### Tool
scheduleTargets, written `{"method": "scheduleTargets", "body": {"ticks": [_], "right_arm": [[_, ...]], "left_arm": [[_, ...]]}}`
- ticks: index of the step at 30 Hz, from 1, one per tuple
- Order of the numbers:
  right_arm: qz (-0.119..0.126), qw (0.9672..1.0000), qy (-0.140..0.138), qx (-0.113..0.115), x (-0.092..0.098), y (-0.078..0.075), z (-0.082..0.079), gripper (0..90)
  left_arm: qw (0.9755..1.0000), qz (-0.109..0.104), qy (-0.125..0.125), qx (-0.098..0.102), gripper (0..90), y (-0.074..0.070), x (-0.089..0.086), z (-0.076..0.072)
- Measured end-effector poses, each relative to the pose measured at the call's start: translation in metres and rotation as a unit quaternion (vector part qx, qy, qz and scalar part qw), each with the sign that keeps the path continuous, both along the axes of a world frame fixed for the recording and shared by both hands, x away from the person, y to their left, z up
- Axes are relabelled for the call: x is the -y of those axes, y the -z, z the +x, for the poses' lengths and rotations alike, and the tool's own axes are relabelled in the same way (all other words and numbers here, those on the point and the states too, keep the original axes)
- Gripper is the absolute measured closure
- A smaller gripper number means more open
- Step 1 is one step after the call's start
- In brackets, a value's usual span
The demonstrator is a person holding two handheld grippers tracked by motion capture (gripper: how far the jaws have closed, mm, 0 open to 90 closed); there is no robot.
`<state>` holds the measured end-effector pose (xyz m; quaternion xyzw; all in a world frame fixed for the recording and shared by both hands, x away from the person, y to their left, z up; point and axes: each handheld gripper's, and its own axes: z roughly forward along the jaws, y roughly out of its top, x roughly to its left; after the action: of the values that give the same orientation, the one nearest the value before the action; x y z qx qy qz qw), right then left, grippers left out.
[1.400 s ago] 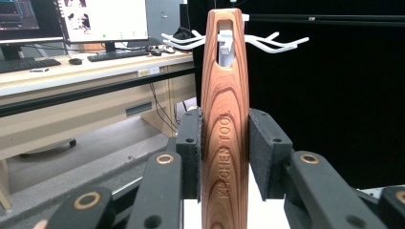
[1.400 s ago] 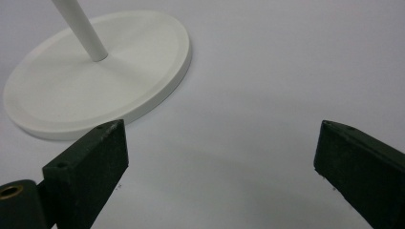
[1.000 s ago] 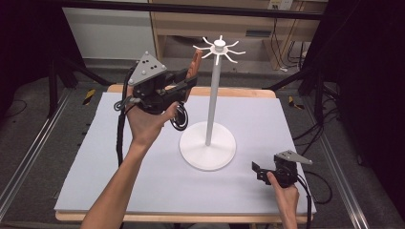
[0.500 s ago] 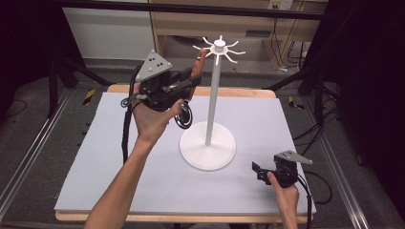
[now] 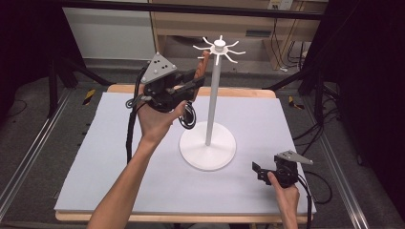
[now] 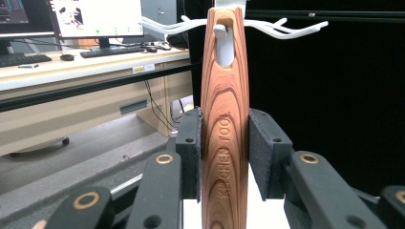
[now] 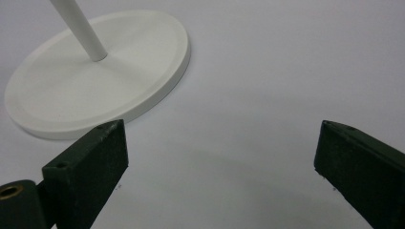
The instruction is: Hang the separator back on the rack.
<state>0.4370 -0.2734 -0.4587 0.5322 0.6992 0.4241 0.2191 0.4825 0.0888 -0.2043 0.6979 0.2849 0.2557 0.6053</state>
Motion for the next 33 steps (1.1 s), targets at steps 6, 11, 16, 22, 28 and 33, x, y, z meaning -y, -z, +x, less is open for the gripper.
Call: {"method": "scheduleTargets", "body": {"ticks": [6,11,16,22,28,33], "right_arm": [[-0.001,1.0,-0.002,0.0,-0.001,0.0,0.0,4.8],[-0.002,1.0,-0.002,0.0,0.0,0.0,0.0,4.8],[-0.001,1.0,-0.003,-0.002,-0.001,0.001,0.0,4.8],[-0.001,1.0,-0.003,-0.002,-0.001,0.001,0.0,4.8],[0.0,1.0,-0.002,-0.002,-0.001,0.0,0.0,4.8],[0.0,1.0,-0.003,-0.005,-0.001,0.0,0.0,4.9]], "left_arm": [[1.0,0.001,0.0,-0.001,67.1,0.004,0.0,0.001],[1.0,0.0,0.0,0.0,67.1,0.006,0.002,0.003],[1.0,0.001,-0.003,0.002,67.1,0.006,0.003,0.003],[1.0,0.002,-0.004,0.002,66.7,0.007,0.004,0.003],[0.9999,0.012,-0.002,-0.002,62.5,0.009,0.004,0.003],[0.9998,0.019,0.0,-0.005,59.1,0.013,0.0,0.002]]}}
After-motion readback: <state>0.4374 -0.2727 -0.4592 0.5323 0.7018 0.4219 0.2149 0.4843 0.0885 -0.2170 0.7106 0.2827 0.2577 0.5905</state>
